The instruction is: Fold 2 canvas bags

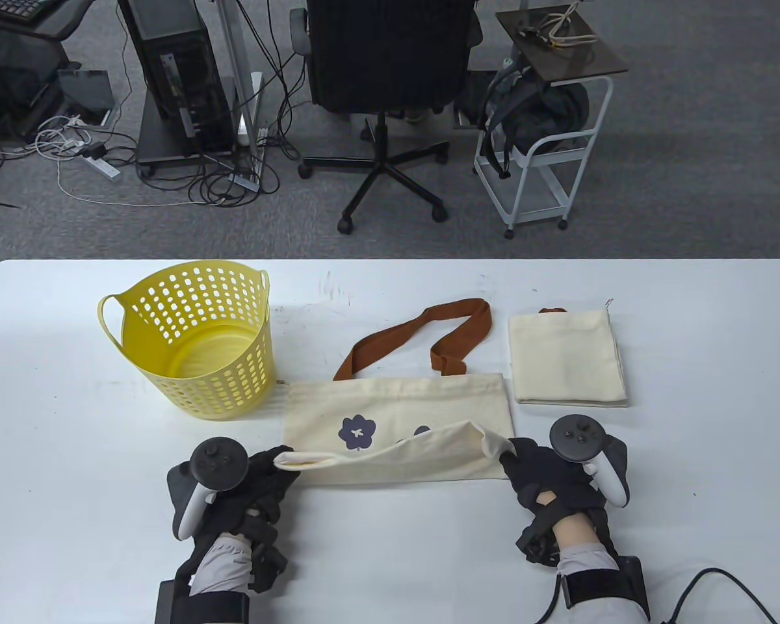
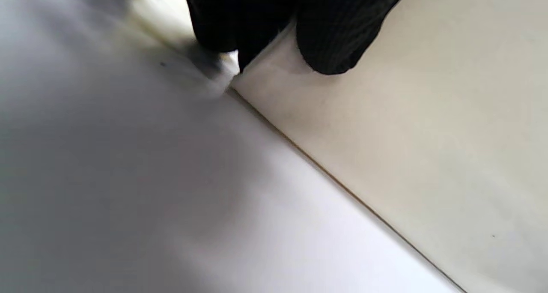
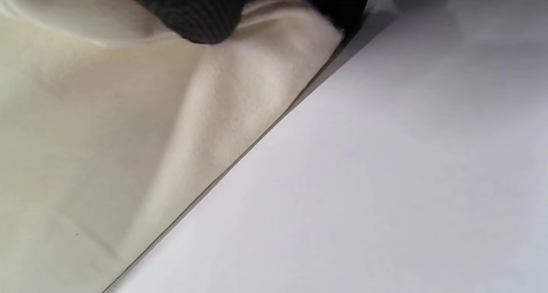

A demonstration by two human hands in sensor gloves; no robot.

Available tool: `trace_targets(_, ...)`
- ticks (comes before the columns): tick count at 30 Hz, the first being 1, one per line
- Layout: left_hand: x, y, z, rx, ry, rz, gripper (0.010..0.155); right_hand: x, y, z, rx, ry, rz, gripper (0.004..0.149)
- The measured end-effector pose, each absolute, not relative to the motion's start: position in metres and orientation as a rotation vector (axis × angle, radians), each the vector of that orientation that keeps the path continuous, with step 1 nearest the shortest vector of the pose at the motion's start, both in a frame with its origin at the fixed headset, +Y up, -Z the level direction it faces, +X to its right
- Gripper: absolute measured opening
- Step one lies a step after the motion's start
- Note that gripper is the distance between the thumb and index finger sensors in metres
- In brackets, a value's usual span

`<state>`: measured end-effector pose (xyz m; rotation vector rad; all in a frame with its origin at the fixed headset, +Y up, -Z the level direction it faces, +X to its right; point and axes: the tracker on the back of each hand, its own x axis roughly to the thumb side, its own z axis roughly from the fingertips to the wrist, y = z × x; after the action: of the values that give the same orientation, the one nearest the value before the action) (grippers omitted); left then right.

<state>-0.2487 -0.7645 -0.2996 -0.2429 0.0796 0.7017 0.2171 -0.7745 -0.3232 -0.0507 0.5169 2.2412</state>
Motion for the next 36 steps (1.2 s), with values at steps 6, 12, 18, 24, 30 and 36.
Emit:
trace_targets(6, -0.244, -0.761, -0.297, -0.174, 0.178, 0.660, 0.051, 0.215, -0.770, -0.322, -0.128, 0.444, 2.331, 0.044)
trace_targets(12, -0.233, -0.753, -0.295, -0.117, 0.196, 0.462, 0.048, 0.204, -0.763, -0.320, -0.190, 0.352, 2.503, 0.044)
trace_targets(18, -0.225, -0.751, -0.295, -0.118, 0.178, 0.399, 0.047, 0.181, -0.759, -0.319, -0.159, 0.220, 2.861, 0.045)
trace_targets(24, -0.221, -0.750, -0.297, -0.155, 0.145, 0.354, 0.045, 0.179, -0.763, -0.321, -0.209, 0.254, 2.890, 0.046)
trace_targets(30, -0.213, -0.750, -0.298, -0.179, 0.122, 0.271, 0.045, 0.183, -0.764, -0.321, -0.249, 0.261, 2.883, 0.046)
trace_targets(36, -0.202, -0.750, -0.299, -0.186, 0.093, 0.162, 0.045, 0.187, -0.764, -0.322, -0.317, 0.250, 2.875, 0.046)
